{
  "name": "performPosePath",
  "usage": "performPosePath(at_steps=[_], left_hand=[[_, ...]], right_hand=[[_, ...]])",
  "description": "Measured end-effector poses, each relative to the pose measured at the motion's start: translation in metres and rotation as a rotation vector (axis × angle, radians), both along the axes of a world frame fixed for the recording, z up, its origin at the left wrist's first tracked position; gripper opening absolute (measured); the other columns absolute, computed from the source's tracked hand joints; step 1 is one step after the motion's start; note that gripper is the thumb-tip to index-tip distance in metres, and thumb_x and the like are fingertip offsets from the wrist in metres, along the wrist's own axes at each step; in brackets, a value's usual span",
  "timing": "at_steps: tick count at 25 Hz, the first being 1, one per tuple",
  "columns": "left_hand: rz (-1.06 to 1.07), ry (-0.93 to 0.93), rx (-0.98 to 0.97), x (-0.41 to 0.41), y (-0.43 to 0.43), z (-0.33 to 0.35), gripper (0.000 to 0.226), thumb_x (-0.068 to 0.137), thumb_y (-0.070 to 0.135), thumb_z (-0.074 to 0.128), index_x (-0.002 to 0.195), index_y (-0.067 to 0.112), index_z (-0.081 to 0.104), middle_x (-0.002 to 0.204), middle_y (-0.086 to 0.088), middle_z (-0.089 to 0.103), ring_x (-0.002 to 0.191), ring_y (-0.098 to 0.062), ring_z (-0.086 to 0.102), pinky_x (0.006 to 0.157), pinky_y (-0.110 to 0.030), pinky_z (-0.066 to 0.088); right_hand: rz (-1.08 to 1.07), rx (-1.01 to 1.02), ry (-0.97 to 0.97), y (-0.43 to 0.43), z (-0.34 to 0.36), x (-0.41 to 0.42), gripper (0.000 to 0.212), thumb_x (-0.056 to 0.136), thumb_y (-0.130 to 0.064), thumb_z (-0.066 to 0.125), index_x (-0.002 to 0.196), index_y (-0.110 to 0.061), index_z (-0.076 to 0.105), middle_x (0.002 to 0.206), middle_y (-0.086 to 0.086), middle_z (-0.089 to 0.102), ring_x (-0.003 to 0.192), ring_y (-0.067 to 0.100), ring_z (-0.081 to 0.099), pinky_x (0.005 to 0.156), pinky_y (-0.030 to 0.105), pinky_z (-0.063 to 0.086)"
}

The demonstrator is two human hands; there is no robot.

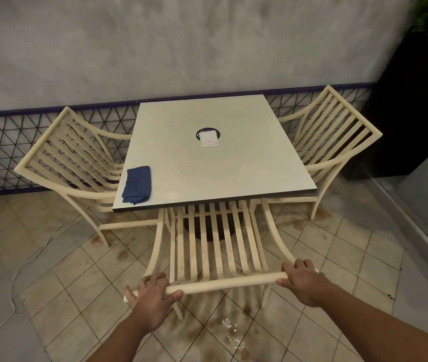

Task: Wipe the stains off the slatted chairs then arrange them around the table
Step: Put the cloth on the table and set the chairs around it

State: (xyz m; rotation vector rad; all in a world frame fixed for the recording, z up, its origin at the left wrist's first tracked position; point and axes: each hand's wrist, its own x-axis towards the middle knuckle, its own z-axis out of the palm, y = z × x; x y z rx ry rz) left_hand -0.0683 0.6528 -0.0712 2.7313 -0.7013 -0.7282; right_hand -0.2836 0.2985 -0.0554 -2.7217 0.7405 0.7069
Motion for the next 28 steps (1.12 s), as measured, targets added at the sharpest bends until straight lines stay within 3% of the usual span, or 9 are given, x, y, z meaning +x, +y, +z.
performPosePath(at_steps=[10, 28], left_hand=[[-0.014, 0.003, -0.008, 0.01, 0.004, 0.002, 0.03, 0.098, 0.067, 0.042, 0.098, 0.038, 0.051, 0.154, 0.021, 0.034, 0.147, -0.02, 0.019, 0.116, -0.063, -0.006], [-0.021, -0.032, 0.093, 0.006, -0.003, 0.004, 0.034, 0.099, 0.068, 0.034, 0.106, 0.037, 0.047, 0.144, 0.012, 0.042, 0.137, -0.021, 0.031, 0.117, -0.063, 0.001]], right_hand=[[-0.029, -0.021, -0.024, 0.01, -0.002, 0.003, 0.043, 0.102, -0.062, 0.029, 0.129, -0.031, 0.041, 0.131, 0.002, 0.045, 0.122, 0.021, 0.038, 0.097, 0.046, 0.048], [-0.019, 0.103, -0.026, 0.002, 0.007, 0.005, 0.041, 0.103, -0.059, 0.035, 0.132, -0.032, 0.046, 0.135, -0.001, 0.044, 0.127, 0.022, 0.034, 0.102, 0.046, 0.044]])
